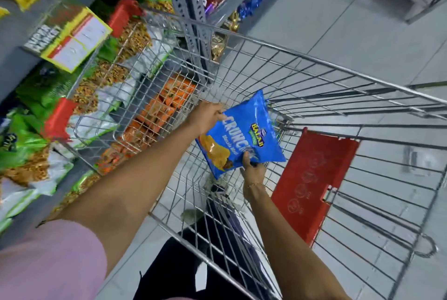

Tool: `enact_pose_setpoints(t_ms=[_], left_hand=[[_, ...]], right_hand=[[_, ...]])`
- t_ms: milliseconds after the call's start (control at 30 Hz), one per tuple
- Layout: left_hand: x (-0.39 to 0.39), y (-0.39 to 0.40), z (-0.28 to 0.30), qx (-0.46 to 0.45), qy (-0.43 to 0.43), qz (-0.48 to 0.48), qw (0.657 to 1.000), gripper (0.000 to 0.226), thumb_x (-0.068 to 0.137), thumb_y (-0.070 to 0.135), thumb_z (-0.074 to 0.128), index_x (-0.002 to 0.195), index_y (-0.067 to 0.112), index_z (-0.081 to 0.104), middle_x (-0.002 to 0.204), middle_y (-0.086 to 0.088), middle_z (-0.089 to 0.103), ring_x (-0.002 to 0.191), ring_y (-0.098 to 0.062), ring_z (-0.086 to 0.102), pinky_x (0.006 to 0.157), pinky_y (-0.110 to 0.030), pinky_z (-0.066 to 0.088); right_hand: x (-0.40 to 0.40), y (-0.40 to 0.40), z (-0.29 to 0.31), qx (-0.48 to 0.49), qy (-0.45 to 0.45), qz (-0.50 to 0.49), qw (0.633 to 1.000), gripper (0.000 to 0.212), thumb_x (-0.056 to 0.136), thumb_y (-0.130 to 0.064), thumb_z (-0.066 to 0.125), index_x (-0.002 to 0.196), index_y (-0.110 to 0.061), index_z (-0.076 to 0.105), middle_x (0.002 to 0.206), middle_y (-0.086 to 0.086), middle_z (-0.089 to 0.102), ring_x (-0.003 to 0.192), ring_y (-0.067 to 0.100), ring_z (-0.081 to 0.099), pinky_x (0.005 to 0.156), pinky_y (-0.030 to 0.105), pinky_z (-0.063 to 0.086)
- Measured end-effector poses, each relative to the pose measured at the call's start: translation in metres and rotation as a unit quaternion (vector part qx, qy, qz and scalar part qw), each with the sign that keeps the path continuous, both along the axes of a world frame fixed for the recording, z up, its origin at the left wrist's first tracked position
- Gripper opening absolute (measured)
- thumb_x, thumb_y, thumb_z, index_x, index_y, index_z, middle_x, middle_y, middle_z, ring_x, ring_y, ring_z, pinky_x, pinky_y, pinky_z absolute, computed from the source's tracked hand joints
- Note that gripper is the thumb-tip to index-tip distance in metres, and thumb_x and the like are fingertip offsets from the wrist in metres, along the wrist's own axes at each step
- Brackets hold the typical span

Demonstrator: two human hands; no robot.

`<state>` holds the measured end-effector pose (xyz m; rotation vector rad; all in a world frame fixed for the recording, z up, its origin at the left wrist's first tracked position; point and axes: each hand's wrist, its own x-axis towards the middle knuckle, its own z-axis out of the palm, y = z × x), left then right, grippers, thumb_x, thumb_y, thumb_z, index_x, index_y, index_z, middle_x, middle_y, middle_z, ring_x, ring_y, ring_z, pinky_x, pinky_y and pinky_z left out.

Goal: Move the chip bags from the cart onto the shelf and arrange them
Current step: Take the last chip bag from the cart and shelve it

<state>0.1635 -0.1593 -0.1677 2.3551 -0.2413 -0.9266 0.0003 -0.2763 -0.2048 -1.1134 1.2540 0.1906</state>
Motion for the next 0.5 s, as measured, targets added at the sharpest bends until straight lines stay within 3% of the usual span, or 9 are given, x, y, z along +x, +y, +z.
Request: enact_pose_setpoints(t_ms=[33, 100, 200, 267, 333, 400, 500], left_hand=[[-0.004, 0.005, 0.002, 0.0, -0.002, 0.002, 1.0, 0.018, 0.088, 0.014, 0.057, 0.091, -0.002, 0.063, 0.084, -0.014, 0.065, 0.075, -0.015, 0.057, 0.048, -0.01, 0.034], [-0.013, 0.016, 0.014, -0.007, -0.006, 0.013, 1.0, 0.018, 0.086, 0.015, 0.06, 0.09, -0.002, 0.064, 0.08, -0.009, 0.061, 0.074, -0.016, 0.056, 0.049, -0.004, 0.034], [-0.024, 0.04, 0.039, -0.03, -0.014, 0.055, 0.998, 0.024, 0.083, 0.021, 0.064, 0.092, -0.001, 0.065, 0.086, -0.013, 0.067, 0.08, -0.026, 0.061, 0.073, -0.033, 0.051], [-0.029, 0.059, 0.061, -0.052, -0.033, 0.083, 0.995, 0.022, 0.083, 0.022, 0.064, 0.088, 0.0, 0.063, 0.09, -0.018, 0.069, 0.084, -0.031, 0.064, 0.078, -0.044, 0.053], [-0.032, 0.074, 0.096, -0.089, -0.059, 0.138, 0.985, 0.017, 0.084, 0.016, 0.063, 0.083, 0.0, 0.06, 0.083, -0.018, 0.065, 0.082, -0.029, 0.062, 0.075, -0.044, 0.051], [-0.039, 0.086, 0.137, -0.123, -0.087, 0.199, 0.968, 0.016, 0.086, 0.01, 0.06, 0.091, -0.005, 0.06, 0.085, -0.012, 0.06, 0.084, -0.019, 0.057, 0.075, -0.034, 0.044], [-0.05, 0.11, 0.193, -0.176, -0.162, 0.284, 0.928, 0.02, 0.083, 0.007, 0.063, 0.097, -0.007, 0.061, 0.085, -0.007, 0.06, 0.063, 0.011, 0.057, 0.065, -0.018, 0.046]], right_hand=[[-0.004, 0.002, 0.003, 0.008, -0.01, 0.001, 1.0, 0.013, 0.087, -0.016, 0.06, 0.084, -0.028, 0.055, 0.089, -0.01, 0.058, 0.096, 0.02, 0.055, 0.089, 0.045, 0.046], [-0.01, 0.006, 0.016, 0.01, -0.04, 0.007, 0.999, 0.013, 0.086, -0.013, 0.062, 0.085, -0.026, 0.058, 0.09, -0.008, 0.061, 0.091, 0.017, 0.057, 0.086, 0.038, 0.05], [-0.01, 0.004, 0.043, -0.032, -0.085, 0.035, 0.995, 0.016, 0.082, -0.013, 0.066, 0.097, -0.008, 0.065, 0.094, 0.005, 0.066, 0.084, 0.014, 0.063, 0.062, 0.013, 0.052], [0.001, 0.001, 0.062, -0.067, -0.124, 0.058, 0.988, 0.023, 0.082, -0.009, 0.066, 0.102, 0.003, 0.065, 0.093, 0.008, 0.066, 0.071, -0.001, 0.064, 0.057, 0.008, 0.05], [0.016, 0.003, 0.092, -0.089, -0.178, 0.085, 0.976, 0.02, 0.083, -0.009, 0.065, 0.1, 0.002, 0.064, 0.08, 0.004, 0.067, 0.061, -0.007, 0.06, 0.056, 0.013, 0.05], [0.033, 0.008, 0.125, -0.103, -0.23, 0.11, 0.962, 0.015, 0.084, -0.012, 0.065, 0.095, -0.002, 0.065, 0.069, 0.003, 0.063, 0.064, 0.001, 0.057, 0.06, 0.021, 0.049], [0.057, 0.02, 0.179, -0.105, -0.311, 0.141, 0.934, 0.031, 0.081, -0.017, 0.067, 0.104, 0.003, 0.064, 0.092, 0.014, 0.067, 0.085, 0.018, 0.062, 0.083, 0.04, 0.055]])
